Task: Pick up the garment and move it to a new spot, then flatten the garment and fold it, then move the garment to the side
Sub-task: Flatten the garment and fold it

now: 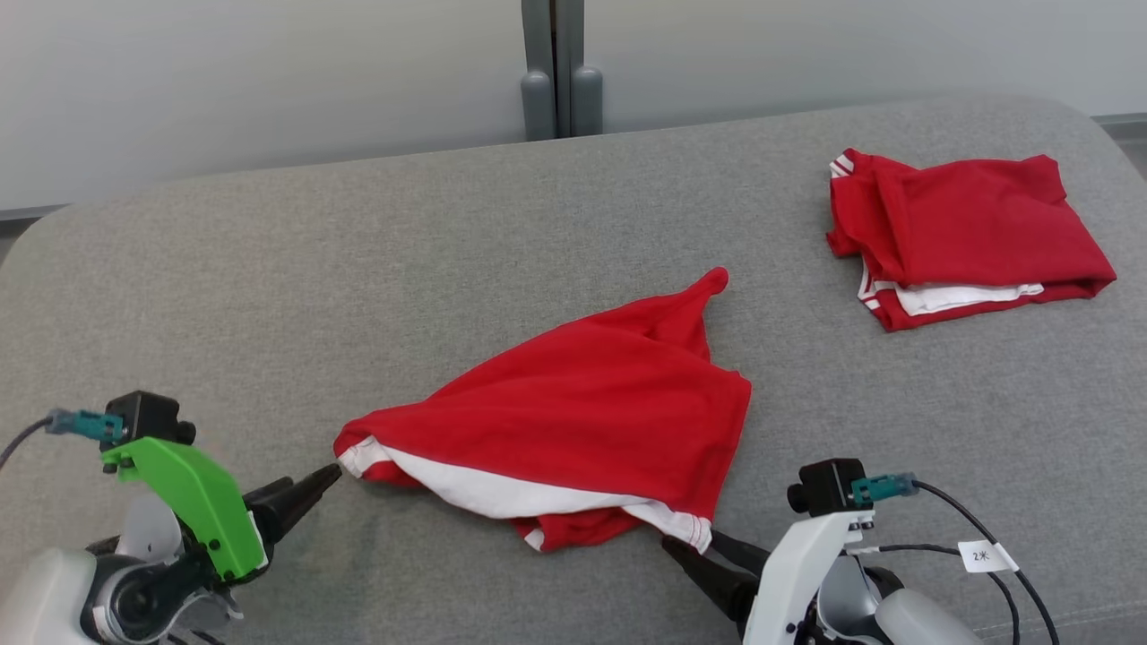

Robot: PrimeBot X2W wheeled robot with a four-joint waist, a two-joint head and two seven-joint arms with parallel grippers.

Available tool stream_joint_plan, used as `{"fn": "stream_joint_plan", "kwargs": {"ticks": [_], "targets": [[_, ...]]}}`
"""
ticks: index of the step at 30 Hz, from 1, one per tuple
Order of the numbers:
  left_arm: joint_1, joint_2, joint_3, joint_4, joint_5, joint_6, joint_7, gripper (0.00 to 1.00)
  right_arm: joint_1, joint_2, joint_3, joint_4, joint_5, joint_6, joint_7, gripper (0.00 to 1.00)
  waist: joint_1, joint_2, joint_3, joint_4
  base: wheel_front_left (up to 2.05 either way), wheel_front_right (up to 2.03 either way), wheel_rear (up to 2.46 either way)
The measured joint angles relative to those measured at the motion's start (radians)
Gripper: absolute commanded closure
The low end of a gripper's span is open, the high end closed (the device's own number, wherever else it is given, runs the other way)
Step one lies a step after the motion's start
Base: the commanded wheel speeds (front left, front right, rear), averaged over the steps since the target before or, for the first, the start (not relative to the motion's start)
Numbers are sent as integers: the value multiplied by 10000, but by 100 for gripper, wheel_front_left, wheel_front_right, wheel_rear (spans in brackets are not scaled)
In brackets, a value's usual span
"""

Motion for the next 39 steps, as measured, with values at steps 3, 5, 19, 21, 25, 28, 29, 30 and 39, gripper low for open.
{"fn": "stream_joint_plan", "kwargs": {"ticks": [3,5,19,21,25,28,29,30,39], "targets": [[-371,84,-244,255,-606,0,596,0,-240,6,328,207,207,0,-196,0,0,0,109,-73,0,0,0],[-619,81,-347,489,-955,0,807,0,-403,2,522,345,316,0,-334,0,0,0,169,-125,0,0,0],[-1733,-12,-1118,2015,-1799,0,1064,0,-1356,-134,2011,872,1292,0,-1051,0,0,0,507,-521,0,0,0],[-1817,-10,-1185,2079,-1896,0,961,0,-1465,-176,2209,890,1430,0,-1183,48,0,0,563,-537,0,0,0],[-1887,2,-1388,2090,-2075,0,765,100,-1655,-278,2541,936,1678,0,-1496,100,0,0,594,-516,0,0,0],[-1888,88,-1540,1969,-2226,0,644,100,-1708,-407,2748,859,1864,2,-1900,100,0,0,533,-481,0,0,0],[-1888,130,-1590,1881,-2238,0,573,100,-1743,-497,2788,813,1894,2,-2084,100,0,0,494,-469,0,0,0],[-1885,169,-1662,1785,-2288,0,512,100,-1782,-610,2801,769,1946,0,-2278,100,0,0,449,-454,0,0,0],[-1928,878,-2416,550,-2054,0,-370,100,-2113,-1628,2786,-153,1810,0,-3728,100,0,0,170,-315,0,0,0]]}}
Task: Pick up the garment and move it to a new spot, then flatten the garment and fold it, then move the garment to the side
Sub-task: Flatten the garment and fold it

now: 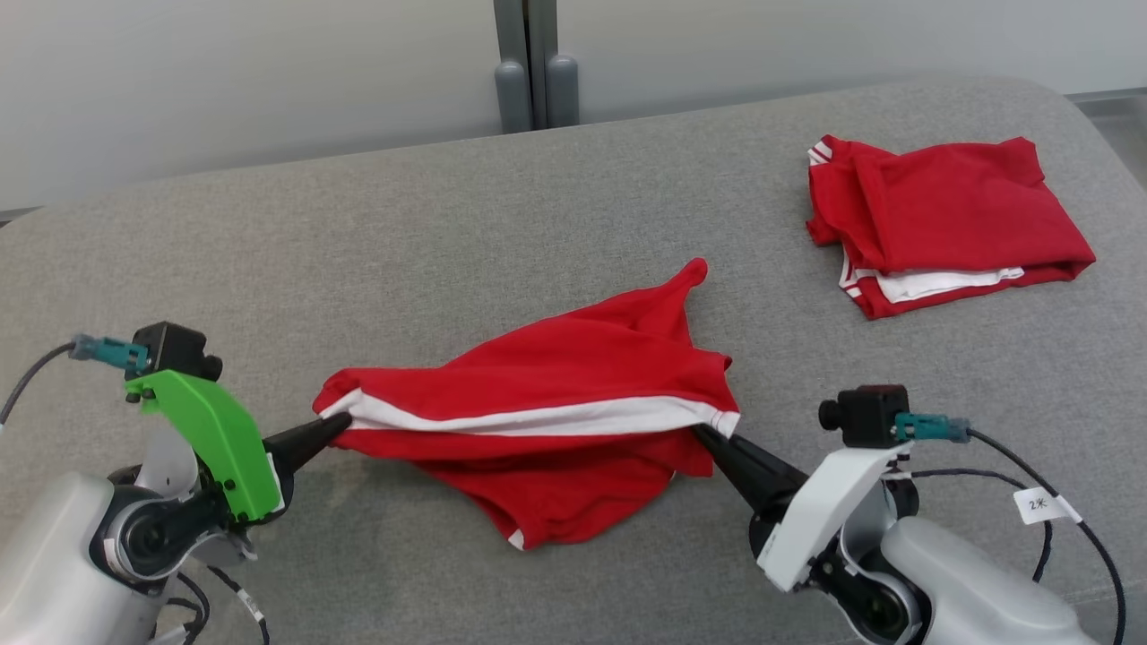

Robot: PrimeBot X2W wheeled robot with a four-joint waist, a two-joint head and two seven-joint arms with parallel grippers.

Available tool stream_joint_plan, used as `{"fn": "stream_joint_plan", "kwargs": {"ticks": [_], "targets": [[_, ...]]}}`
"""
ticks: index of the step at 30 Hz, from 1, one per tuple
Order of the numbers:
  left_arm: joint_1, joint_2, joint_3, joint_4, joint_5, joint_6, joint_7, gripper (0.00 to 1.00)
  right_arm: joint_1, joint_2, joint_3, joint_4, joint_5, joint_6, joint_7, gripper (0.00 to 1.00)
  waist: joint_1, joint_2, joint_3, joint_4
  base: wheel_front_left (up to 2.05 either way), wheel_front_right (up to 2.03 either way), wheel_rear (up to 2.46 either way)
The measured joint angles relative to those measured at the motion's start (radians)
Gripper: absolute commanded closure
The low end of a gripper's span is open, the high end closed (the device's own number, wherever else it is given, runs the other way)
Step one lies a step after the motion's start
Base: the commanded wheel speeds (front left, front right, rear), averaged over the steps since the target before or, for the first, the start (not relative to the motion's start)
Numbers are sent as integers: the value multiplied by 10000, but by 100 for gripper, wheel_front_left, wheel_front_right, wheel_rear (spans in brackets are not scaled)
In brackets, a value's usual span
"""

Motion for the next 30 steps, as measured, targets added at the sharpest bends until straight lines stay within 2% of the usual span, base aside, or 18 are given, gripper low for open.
{"fn": "stream_joint_plan", "kwargs": {"ticks": [6,11,19,24,30], "targets": [[-1103,330,-483,-675,548,0,-313,100,-1083,-652,-155,-901,-272,0,-27,100,0,0,313,24,0,0,0],[-3157,401,-849,-395,1475,-2,-295,100,-2989,-642,-495,-1039,428,2,610,100,0,0,1007,45,0,0,0],[-7334,-222,-959,1170,2447,-2,142,100,-7433,-671,-1131,23,940,2,1064,100,3,0,2661,72,0,0,0],[-9561,-826,-892,2209,2941,-19,-339,100,-9704,-531,-1580,759,1072,2,614,100,4,0,3682,80,0,0,0],[-11629,-1168,-884,3229,3423,-29,-1244,100,-11900,-495,-1680,1486,943,4,2,100,4,0,4642,25,0,0,0]]}}
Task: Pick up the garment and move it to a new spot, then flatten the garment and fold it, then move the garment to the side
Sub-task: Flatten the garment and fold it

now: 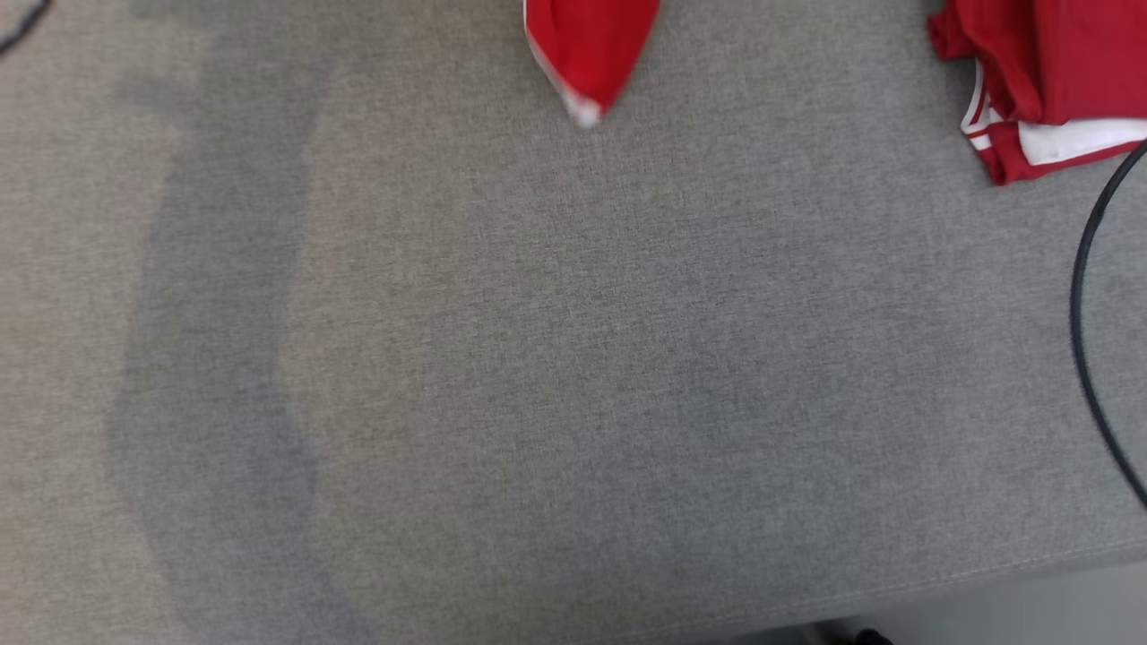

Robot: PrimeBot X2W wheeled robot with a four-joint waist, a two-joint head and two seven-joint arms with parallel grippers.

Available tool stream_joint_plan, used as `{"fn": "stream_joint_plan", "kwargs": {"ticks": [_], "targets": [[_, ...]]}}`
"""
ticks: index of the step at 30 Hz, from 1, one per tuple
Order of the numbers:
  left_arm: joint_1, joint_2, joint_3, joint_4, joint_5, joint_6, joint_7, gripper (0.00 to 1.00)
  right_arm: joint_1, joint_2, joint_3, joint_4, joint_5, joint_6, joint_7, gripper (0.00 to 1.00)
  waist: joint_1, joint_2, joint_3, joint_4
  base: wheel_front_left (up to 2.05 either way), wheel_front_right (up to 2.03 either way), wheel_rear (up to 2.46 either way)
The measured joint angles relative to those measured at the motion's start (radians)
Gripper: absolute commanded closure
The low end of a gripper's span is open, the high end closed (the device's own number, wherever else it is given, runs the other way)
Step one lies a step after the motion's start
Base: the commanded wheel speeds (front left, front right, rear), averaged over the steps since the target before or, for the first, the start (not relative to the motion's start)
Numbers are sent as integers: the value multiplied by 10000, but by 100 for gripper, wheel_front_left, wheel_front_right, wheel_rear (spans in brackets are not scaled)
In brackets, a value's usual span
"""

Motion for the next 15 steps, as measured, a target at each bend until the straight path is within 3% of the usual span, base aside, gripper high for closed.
{"fn": "stream_joint_plan", "kwargs": {"ticks": [8,15], "targets": [[-797,-79,-566,663,-105,0,-499,100,-1149,-347,765,134,2,6,-242,100,-1,0,553,-161,0,0,0],[980,608,-2044,253,-895,0,-274,100,456,-905,2228,-454,587,6,-144,100,-2,0,265,-200,0,0,0]]}}
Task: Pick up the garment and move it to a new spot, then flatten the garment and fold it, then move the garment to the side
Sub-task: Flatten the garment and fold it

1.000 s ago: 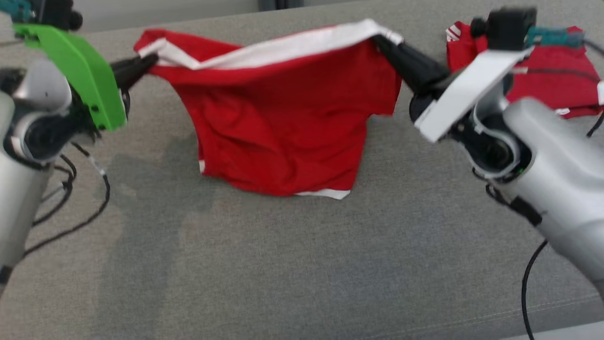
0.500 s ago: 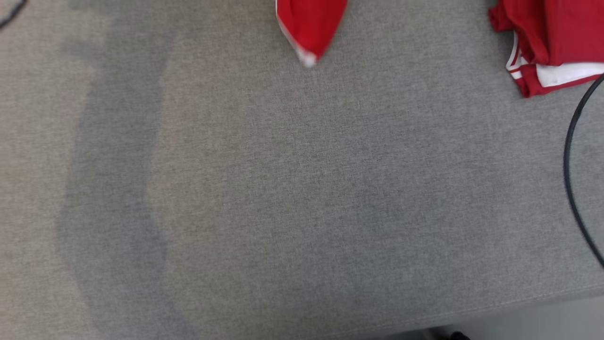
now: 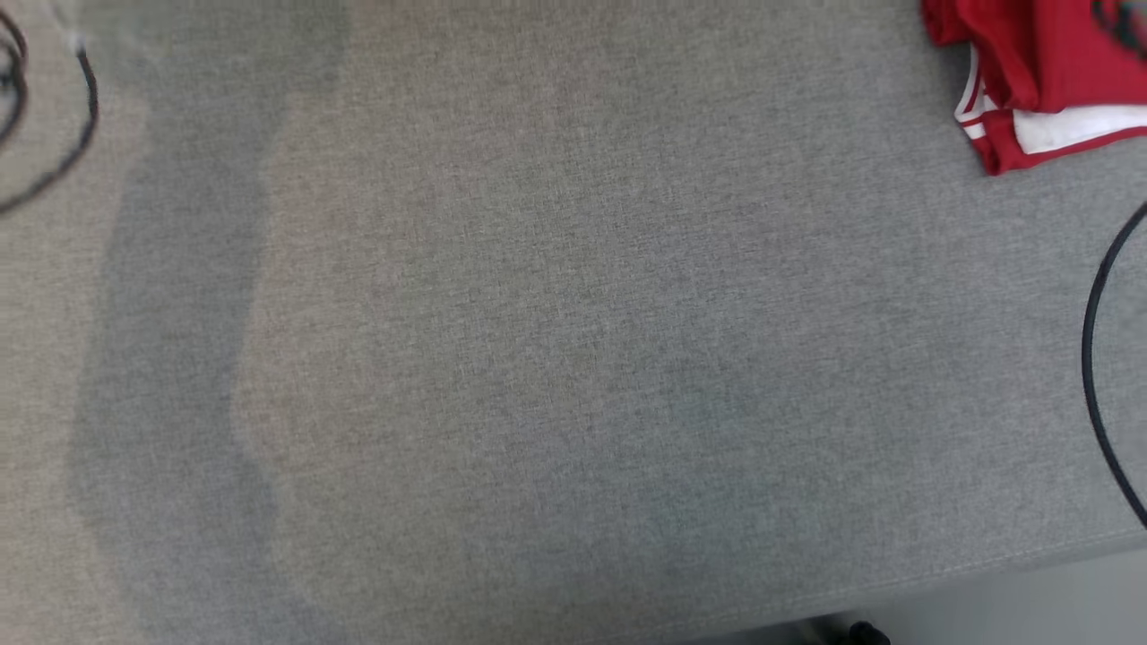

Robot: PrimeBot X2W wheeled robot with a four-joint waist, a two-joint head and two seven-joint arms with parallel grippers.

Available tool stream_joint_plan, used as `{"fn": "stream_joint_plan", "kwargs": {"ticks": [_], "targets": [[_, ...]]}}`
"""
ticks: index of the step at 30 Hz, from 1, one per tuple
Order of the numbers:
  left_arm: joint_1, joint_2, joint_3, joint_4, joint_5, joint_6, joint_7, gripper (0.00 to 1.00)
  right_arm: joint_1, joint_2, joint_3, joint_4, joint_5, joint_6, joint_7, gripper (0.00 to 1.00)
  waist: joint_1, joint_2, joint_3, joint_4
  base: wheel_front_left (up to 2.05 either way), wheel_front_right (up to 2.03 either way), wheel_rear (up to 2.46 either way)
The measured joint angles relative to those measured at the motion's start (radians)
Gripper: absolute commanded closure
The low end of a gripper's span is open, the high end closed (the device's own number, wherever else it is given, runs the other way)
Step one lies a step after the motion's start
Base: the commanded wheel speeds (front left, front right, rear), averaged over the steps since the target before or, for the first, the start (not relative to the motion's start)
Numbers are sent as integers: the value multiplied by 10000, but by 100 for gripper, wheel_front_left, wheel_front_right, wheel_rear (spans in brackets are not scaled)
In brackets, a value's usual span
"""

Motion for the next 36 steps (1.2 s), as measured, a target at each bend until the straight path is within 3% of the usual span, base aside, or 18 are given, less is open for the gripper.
{"fn": "stream_joint_plan", "kwargs": {"ticks": [9,15,22,28,32,36], "targets": [[3404,1444,-1873,-1724,-1797,-2,742,100,2861,-1496,2100,-1570,1317,2,986,100,-3,0,-1397,3,0,0,0],[5399,2318,-2918,-3037,-2548,-2,1221,100,4474,-2560,3553,-2669,2065,2,2694,100,-3,0,-2711,17,0,0,0],[7090,3193,-3724,-4508,-3549,19,2368,100,5930,-3887,4038,-4190,2786,6,5012,100,-3,0,-4234,26,0,0,0],[7944,4029,-3902,-6107,-4775,606,3361,100,6635,-5241,4096,-5450,3572,12,6746,100,-4,0,-5330,38,0,0,0],[8217,4422,-3831,-6918,-5298,928,3486,100,6840,-5956,4128,-5917,4027,17,7375,100,-4,0,-5779,62,0,0,0],[8277,4554,-3682,-7296,-5572,1166,3499,100,6790,-6178,4121,-5994,4289,15,7390,100,-4,0,-5831,142,0,0,0]]}}
